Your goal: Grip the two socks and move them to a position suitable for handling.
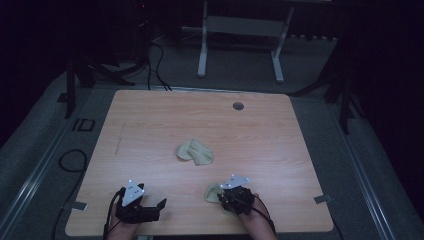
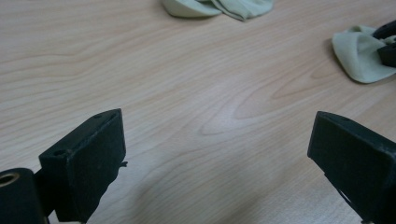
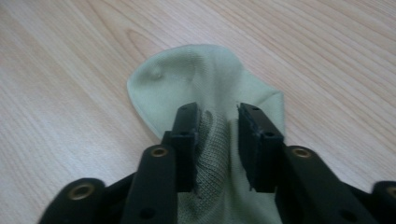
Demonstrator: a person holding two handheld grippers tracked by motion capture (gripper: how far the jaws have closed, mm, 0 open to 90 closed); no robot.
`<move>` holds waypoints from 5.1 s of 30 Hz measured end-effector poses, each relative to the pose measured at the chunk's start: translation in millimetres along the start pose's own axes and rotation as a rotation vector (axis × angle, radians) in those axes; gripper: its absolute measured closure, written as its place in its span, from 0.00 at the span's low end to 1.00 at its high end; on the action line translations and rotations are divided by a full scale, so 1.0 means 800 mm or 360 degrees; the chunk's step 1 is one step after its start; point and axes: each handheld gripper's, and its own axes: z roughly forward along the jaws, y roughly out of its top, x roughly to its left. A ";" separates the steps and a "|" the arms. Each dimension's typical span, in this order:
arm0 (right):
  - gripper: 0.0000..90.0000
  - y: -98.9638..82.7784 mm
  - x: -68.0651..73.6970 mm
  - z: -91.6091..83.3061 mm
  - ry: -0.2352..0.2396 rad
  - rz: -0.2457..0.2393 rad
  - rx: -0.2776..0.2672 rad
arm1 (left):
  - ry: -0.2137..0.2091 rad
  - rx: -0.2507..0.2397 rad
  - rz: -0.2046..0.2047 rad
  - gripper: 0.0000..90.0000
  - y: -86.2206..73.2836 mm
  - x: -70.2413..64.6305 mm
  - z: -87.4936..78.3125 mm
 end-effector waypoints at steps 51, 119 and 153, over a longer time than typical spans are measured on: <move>0.93 -0.025 -0.017 -0.051 0.0026 0.0031 -0.0062 | -0.0431 0.0250 0.0560 0.99 0.066 -0.133 0.113; 0.43 0.115 -0.098 0.008 0.0019 0.0182 -0.0083 | -0.0254 0.0124 0.0242 0.62 0.033 -0.048 0.036; 0.90 0.192 -0.039 0.141 -0.0060 0.0034 0.0090 | -0.0253 0.0123 0.0201 0.48 0.027 -0.035 0.029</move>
